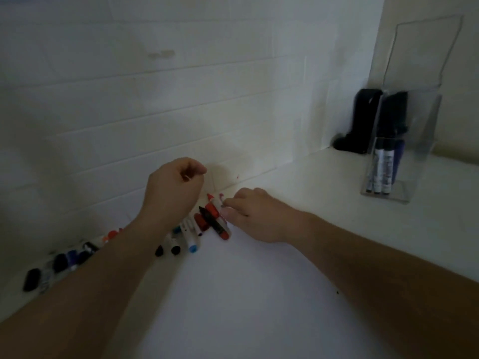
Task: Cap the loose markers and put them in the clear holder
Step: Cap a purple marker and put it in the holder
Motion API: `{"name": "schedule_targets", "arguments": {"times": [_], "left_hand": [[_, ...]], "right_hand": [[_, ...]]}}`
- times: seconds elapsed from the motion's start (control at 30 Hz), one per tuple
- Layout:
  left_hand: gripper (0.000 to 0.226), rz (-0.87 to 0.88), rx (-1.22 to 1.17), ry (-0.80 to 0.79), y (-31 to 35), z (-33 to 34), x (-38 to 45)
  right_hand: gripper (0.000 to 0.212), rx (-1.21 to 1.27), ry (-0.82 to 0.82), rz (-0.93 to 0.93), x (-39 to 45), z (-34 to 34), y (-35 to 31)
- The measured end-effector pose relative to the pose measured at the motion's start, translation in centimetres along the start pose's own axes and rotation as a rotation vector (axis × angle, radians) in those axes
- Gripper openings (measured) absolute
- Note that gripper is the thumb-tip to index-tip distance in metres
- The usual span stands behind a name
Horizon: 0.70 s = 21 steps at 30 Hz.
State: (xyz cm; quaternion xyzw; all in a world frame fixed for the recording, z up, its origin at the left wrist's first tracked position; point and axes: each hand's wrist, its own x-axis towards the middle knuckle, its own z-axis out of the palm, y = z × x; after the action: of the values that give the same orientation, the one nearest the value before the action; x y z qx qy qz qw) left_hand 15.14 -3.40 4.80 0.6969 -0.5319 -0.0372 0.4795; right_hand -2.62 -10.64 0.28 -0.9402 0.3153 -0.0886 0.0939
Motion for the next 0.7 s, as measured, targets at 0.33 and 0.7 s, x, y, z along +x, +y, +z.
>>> {"name": "schedule_targets", "arguments": {"times": [0.33,0.7], "left_hand": [[0.029,-0.088,0.400,-0.283,-1.3,3.8,0.9],[0.035,-0.121,0.856,-0.436,-0.6,5.7,2.0]], "right_hand": [[0.028,-0.087,0.181,0.150,-0.2,0.5,1.4],[0.023,-0.016,0.168,0.313,-5.9,-1.8,6.7]]}}
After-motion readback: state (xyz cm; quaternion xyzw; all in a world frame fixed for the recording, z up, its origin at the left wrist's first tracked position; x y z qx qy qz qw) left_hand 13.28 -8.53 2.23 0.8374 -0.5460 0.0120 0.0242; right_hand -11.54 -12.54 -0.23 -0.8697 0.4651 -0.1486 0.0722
